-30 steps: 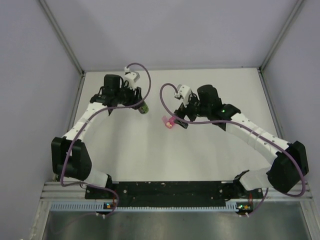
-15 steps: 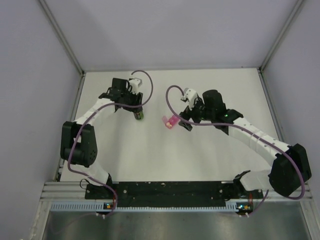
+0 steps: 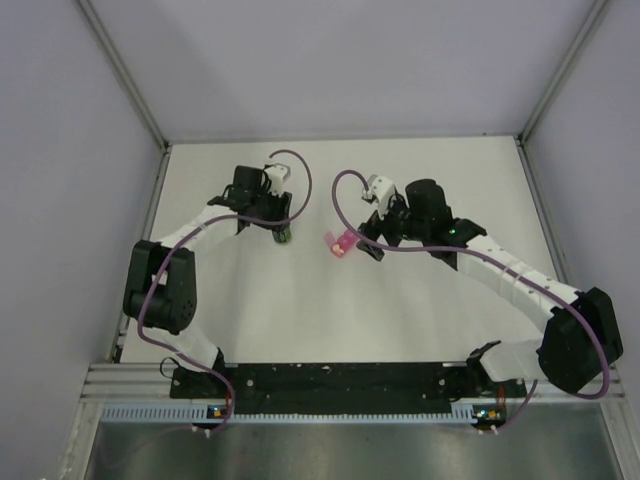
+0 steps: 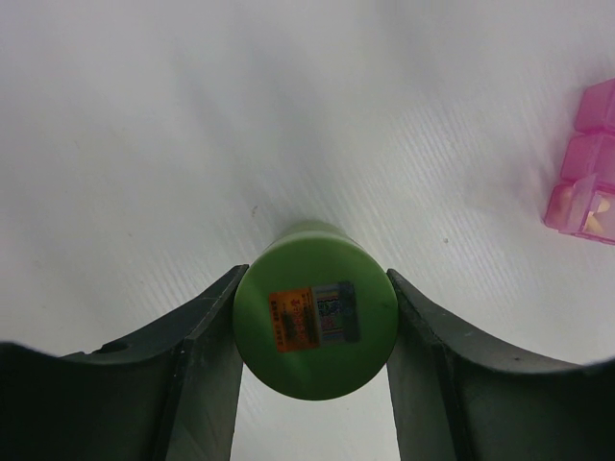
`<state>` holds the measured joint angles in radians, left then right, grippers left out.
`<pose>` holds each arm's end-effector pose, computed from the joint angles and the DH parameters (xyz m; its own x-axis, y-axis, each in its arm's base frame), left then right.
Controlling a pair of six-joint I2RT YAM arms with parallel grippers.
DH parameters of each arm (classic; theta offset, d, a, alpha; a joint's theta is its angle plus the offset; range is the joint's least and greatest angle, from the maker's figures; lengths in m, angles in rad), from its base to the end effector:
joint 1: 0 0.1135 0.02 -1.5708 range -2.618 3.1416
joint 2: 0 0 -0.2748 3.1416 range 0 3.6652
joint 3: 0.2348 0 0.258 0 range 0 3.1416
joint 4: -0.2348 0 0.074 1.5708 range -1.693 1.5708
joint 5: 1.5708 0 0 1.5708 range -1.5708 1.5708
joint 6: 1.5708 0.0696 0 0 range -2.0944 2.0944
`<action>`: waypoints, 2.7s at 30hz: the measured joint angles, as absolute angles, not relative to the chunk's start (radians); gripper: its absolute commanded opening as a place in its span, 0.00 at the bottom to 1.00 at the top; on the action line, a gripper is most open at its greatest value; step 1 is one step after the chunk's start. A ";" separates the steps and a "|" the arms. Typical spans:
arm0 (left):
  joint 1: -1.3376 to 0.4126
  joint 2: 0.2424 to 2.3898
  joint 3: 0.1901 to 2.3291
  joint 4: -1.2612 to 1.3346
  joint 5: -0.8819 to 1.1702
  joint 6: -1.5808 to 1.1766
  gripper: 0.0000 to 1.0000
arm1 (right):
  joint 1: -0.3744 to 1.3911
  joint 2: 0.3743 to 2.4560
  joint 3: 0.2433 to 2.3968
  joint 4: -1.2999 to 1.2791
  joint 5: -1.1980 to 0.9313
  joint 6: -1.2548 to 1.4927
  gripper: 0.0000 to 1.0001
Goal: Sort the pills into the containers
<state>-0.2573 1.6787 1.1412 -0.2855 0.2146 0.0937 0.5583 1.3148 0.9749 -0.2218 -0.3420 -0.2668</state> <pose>0.3757 -0.1142 0.2057 -0.6696 0.2707 -0.6917 0.4533 0.8866 -0.0918 0.2634 0.1920 0.2779 -0.2407 -0.4432 -0.8635 -0.8327 0.5513 -0.0508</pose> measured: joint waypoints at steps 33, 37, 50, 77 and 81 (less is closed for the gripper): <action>-0.275 1.659 1.077 -0.191 0.141 0.059 0.98 | 0.546 1.315 0.968 -0.209 -0.337 -0.268 0.89; -0.275 1.612 1.078 -0.204 0.140 0.075 0.98 | 0.545 1.315 0.968 -0.209 -0.333 -0.268 0.89; -0.277 1.423 1.116 -0.285 0.313 0.108 0.95 | 0.537 1.345 0.957 -0.196 -0.288 -0.242 0.87; -0.308 1.126 0.940 -0.376 0.587 0.276 0.93 | 0.448 1.842 1.242 -0.256 -0.315 -0.197 0.71; -0.308 1.121 0.925 -0.377 0.582 0.287 0.93 | 0.448 1.887 1.269 -0.257 -0.359 -0.180 0.70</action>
<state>-0.3077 1.1206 0.9245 -0.3771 0.5819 0.2874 0.4484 1.8866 1.2694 -0.2573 -0.3588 -0.1802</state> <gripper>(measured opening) 0.929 0.708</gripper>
